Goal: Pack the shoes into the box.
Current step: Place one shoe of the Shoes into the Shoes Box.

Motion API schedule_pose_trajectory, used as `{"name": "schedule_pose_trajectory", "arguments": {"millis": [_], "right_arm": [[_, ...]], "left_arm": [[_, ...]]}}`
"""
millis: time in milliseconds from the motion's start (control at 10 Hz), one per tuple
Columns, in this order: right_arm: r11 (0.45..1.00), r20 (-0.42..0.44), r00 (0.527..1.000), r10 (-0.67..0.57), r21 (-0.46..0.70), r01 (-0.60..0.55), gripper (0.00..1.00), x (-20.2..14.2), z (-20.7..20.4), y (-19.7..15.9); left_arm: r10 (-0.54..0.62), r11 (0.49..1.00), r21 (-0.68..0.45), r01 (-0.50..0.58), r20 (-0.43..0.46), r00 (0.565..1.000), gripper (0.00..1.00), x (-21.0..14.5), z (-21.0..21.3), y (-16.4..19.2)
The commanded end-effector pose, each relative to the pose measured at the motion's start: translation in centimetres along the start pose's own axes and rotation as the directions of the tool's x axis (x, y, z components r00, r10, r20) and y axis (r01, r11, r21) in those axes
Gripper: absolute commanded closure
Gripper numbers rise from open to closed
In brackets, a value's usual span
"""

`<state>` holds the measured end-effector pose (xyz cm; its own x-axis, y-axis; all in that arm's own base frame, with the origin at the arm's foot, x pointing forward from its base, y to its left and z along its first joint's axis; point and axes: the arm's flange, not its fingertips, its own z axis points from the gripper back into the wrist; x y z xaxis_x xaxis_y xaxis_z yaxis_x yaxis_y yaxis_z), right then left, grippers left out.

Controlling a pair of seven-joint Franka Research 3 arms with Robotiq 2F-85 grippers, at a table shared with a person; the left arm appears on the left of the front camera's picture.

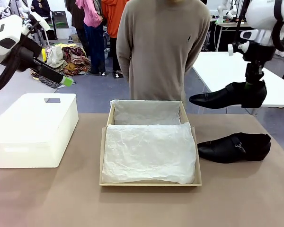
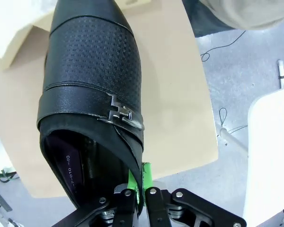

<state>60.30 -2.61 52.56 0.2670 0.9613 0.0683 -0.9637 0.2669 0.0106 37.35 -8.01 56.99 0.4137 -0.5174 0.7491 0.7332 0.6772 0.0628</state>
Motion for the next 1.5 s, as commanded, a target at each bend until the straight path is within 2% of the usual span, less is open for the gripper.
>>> {"name": "schedule_pose_trajectory", "arguments": {"millis": [0, 300, 500, 700, 1300, 1400], "right_arm": [[1.000, -0.016, 1.000, -0.018, 0.000, 0.018, 1.00, 2.4, 1.8, 1.8], [1.000, -0.046, 0.999, 0.023, 0.009, -0.023, 1.00, 6.8, 2.4, 4.6], [1.000, -0.071, 0.997, 0.024, 0.017, -0.023, 1.00, 8.4, 2.2, 5.4], [0.998, -0.039, 0.998, 0.058, 0.019, -0.057, 1.00, 8.4, 2.0, 4.9], [0.998, -0.049, 0.997, 0.056, 0.029, -0.055, 1.00, 8.5, 1.6, 4.9], [0.998, -0.041, 0.999, 0.032, 0.056, -0.030, 1.00, 9.9, 1.7, 5.0]], "left_arm": [[-0.002, 1.000, -0.010, 0.002, 0.011, 1.000, 0.00, -0.2, -0.1, 0.0], [-0.002, 1.000, -0.010, 0.002, 0.011, 1.000, 0.00, -0.2, -0.1, 0.0], [-0.002, 1.000, -0.010, 0.002, 0.011, 1.000, 0.00, -0.2, -0.1, 0.0], [-0.002, 1.000, -0.010, 0.002, 0.011, 1.000, 0.00, -0.2, -0.1, 0.0], [-0.002, 1.000, -0.010, 0.002, 0.011, 1.000, 0.00, -0.2, -0.1, 0.0], [-0.002, 1.000, -0.010, 0.002, 0.011, 1.000, 0.00, -0.2, -0.1, 0.0]]}}
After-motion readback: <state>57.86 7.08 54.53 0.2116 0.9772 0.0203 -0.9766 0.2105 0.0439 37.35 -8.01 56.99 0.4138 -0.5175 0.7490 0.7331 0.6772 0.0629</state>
